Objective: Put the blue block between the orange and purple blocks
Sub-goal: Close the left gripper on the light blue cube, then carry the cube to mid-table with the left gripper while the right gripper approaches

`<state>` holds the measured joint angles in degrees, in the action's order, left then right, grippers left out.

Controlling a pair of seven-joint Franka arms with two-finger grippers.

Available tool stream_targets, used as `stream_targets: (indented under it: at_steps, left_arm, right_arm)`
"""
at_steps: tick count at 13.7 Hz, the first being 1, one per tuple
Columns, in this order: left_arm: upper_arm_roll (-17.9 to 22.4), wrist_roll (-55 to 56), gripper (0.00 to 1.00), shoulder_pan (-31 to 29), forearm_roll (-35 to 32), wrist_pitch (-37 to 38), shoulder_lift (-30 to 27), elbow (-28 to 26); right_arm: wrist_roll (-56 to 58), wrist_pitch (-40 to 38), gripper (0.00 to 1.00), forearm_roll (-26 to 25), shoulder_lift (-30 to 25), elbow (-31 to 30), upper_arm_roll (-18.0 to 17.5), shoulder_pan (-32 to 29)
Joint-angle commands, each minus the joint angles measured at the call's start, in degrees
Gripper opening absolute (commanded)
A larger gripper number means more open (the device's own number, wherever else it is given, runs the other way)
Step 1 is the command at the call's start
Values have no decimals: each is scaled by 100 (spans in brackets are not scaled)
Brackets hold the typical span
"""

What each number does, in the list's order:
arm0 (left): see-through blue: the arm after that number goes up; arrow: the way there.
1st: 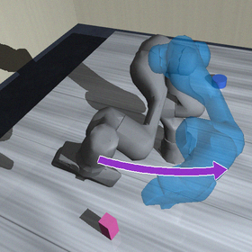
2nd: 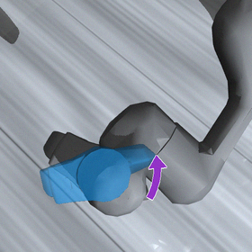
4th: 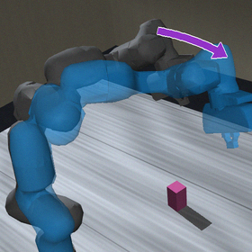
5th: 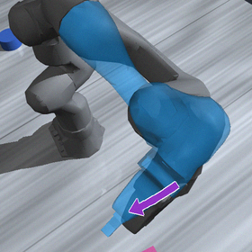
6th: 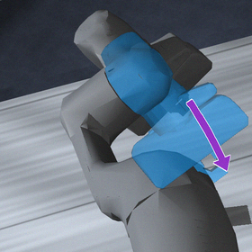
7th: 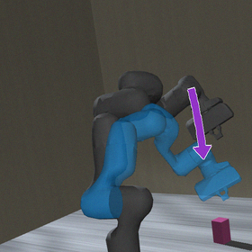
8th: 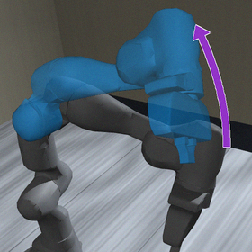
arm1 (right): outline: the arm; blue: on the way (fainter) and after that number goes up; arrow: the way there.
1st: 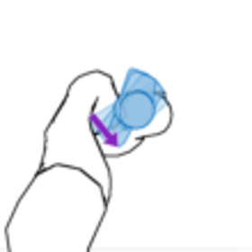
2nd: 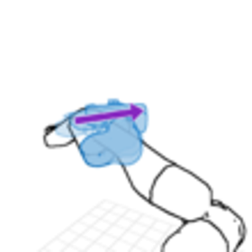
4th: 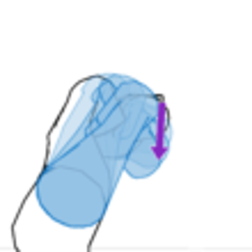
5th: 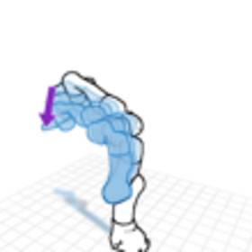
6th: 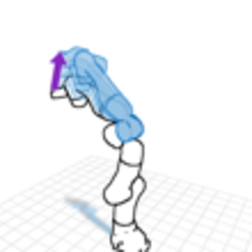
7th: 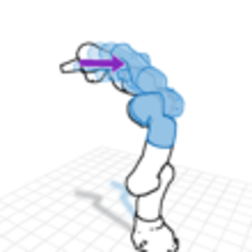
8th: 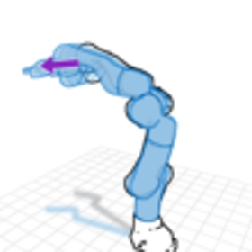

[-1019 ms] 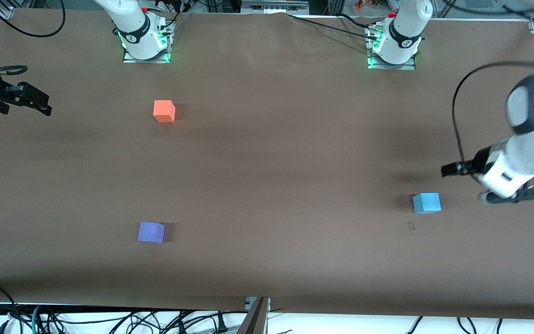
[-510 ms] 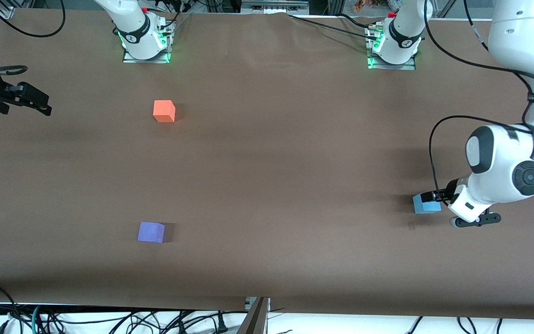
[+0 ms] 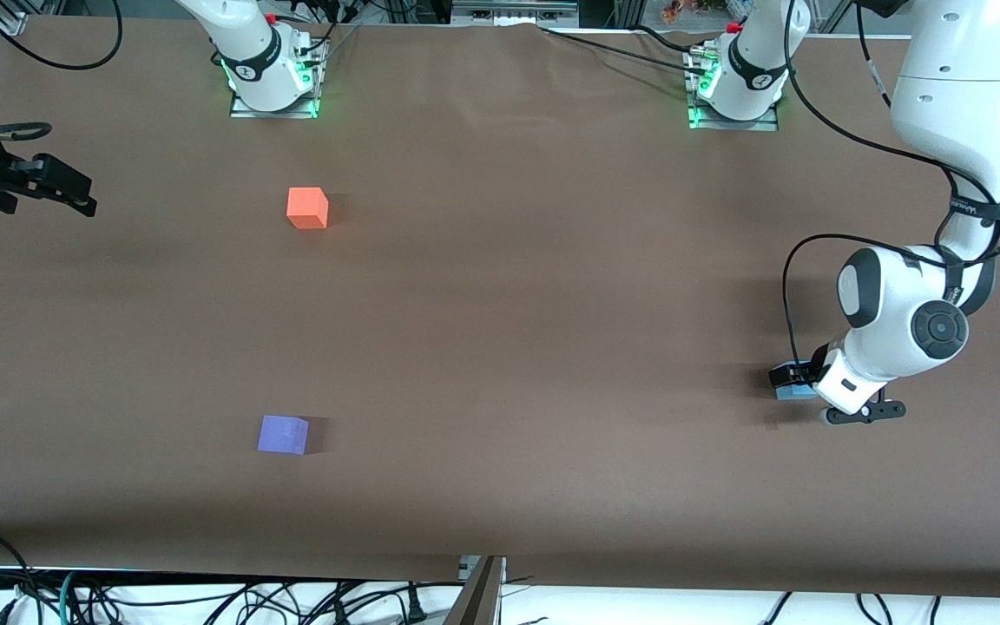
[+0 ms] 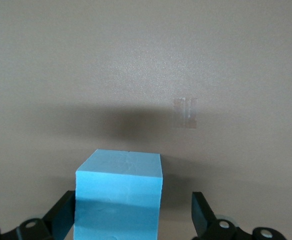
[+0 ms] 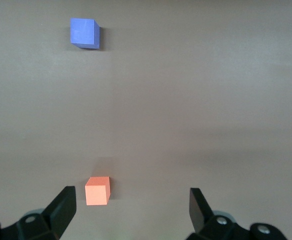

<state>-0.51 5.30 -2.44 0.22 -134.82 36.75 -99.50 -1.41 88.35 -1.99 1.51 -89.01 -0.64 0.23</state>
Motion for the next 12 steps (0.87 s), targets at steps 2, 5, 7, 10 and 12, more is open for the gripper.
stream_targets:
  at_steps: [2,5,7,10,12]
  left_arm:
    - [-36,-310,89,-46,101,-97,8,-25]
    - [-36,-372,8,-46,92,-54,8,-34]
    - [-36,-381,0,-20,92,8,-27,-34]
    - [-439,-171,0,15,110,771,-369,45]
    - [-939,442,0,24,101,913,-528,80]
  right_arm:
    - [80,-46,100,93,43,129,2,-58]
    - [80,-46,100,102,43,129,2,-58]
    - [80,-46,100,102,43,129,2,-58]
    - [80,-46,100,102,43,129,2,-58]
    - [80,-46,100,102,43,129,11,-58]
